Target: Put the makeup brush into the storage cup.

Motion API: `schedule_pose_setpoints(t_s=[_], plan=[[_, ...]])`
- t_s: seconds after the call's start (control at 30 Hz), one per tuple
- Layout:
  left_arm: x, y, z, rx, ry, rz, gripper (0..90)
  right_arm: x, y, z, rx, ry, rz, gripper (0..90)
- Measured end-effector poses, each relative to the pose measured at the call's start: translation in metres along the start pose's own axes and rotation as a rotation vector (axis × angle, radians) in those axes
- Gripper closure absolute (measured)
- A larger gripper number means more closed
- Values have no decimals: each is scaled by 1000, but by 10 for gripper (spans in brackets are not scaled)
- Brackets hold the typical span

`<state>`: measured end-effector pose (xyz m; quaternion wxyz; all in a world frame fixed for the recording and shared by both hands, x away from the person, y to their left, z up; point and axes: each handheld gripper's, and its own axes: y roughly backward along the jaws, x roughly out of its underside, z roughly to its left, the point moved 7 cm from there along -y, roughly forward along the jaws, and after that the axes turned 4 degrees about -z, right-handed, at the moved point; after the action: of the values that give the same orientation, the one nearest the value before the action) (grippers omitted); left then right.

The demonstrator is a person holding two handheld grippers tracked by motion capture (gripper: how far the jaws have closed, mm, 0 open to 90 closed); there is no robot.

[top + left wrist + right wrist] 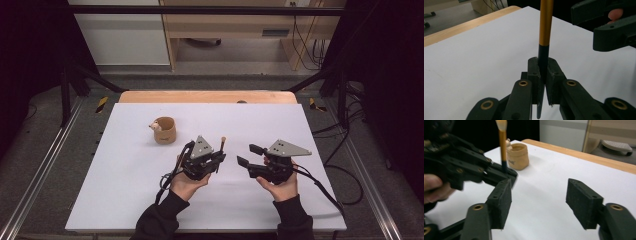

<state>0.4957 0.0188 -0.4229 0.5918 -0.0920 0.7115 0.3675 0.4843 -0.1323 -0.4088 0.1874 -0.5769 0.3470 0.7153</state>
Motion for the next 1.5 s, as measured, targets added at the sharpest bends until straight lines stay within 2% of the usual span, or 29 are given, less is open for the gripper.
schedule_pose_setpoints(t_s=[0.27, 0.4, 0.53, 0.73, 0.93, 1.03, 1.3, 1.5], plan=[[-1, 7, 7, -10, -3, -3, 828, 14, 4, -13, 42, -11, 28, 238], [-2, 11, 11, -16, -6, -5, 828, 18, 7, -18, 62, -2, 38, 194], [-2, 16, 15, -23, -6, -7, 828, 22, 9, -23, 79, -13, 43, 168], [-3, 23, 23, -33, -1, -14, 828, 28, 13, -30, 113, -1, 68, 137], [-5, 29, 31, -43, 2, -21, 828, 36, 17, -36, 132, -21, 86, 126], [-6, 33, 36, -50, 9, -27, 828, 38, 19, -39, 152, -9, 106, 120], [-12, 43, 45, -68, 16, -47, 828, 44, 22, -44, 168, -32, 111, 102], [-14, 47, 51, -75, 19, -46, 828, 49, 24, -49, 189, -30, 134, 74]])
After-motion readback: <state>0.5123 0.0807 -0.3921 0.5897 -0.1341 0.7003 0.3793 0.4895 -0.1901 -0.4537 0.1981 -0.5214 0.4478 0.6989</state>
